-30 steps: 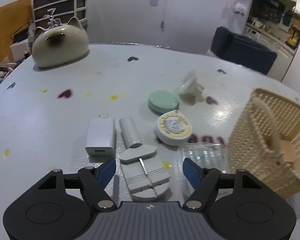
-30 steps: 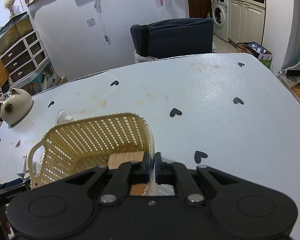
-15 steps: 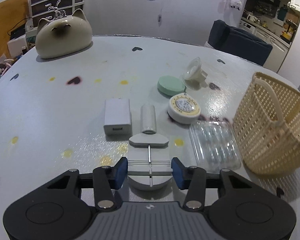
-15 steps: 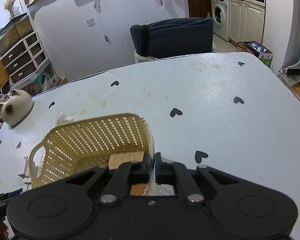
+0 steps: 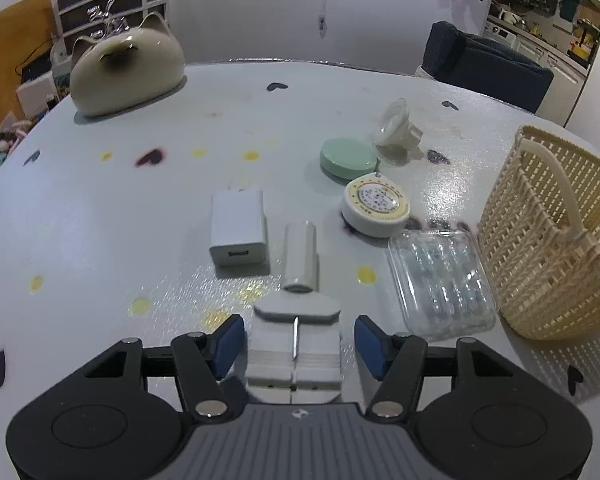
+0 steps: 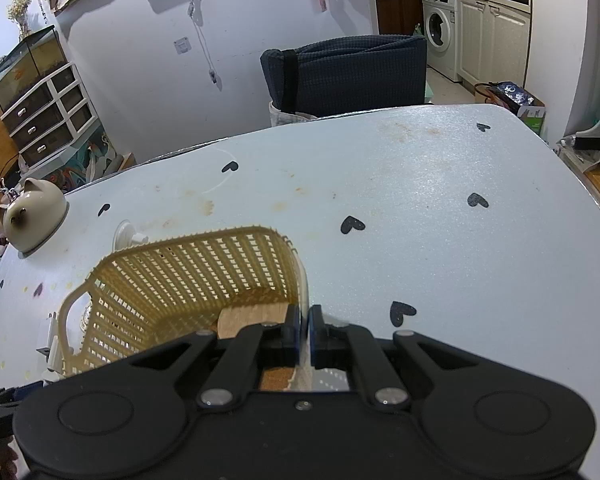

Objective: Organize rigid objects
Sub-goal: 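Grasp the white plastic holder with the left gripper and lift it, then lower the holder into the basket and open the left gripper while the right gripper holds the basket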

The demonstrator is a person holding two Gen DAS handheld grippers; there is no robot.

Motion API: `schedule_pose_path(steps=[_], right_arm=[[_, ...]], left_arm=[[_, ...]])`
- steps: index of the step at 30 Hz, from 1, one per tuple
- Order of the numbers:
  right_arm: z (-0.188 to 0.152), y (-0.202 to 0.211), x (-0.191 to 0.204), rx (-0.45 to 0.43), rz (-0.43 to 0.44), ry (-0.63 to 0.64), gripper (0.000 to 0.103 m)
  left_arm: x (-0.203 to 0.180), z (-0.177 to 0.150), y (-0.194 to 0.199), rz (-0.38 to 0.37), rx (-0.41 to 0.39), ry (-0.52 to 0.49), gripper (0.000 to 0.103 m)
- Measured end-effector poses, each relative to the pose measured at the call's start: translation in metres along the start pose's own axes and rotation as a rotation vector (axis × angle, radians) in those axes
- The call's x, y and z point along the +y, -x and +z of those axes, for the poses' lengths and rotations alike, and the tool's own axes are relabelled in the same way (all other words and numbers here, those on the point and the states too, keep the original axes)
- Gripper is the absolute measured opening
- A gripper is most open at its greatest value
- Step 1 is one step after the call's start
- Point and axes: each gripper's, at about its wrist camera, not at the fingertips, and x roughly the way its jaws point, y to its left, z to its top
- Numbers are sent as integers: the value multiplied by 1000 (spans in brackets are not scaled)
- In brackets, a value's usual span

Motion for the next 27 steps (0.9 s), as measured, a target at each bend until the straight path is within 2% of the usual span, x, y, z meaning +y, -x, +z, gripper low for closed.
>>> schedule_pose_path(steps=[2,4,12,19,23,27], right_arm=[[0,0,0,0,0,1,4],[0,0,0,0,0,0,4],[-1,0,0,0,0,1,4],[-1,0,0,0,1,0,4],[0,0,1,0,0,1,5],[-1,0,0,0,0,-1,5]], left_arm=[[-2,0,-1,7,-7,-3,60],[-2,-2,0,18,-17,-9,47],[6,-5,9,-5,-26,49,47],[11,6,35,-51,-77,139,47],[4,23,61,-101,-141,157,47],[-16,45,82,-180,-192,118,47]])
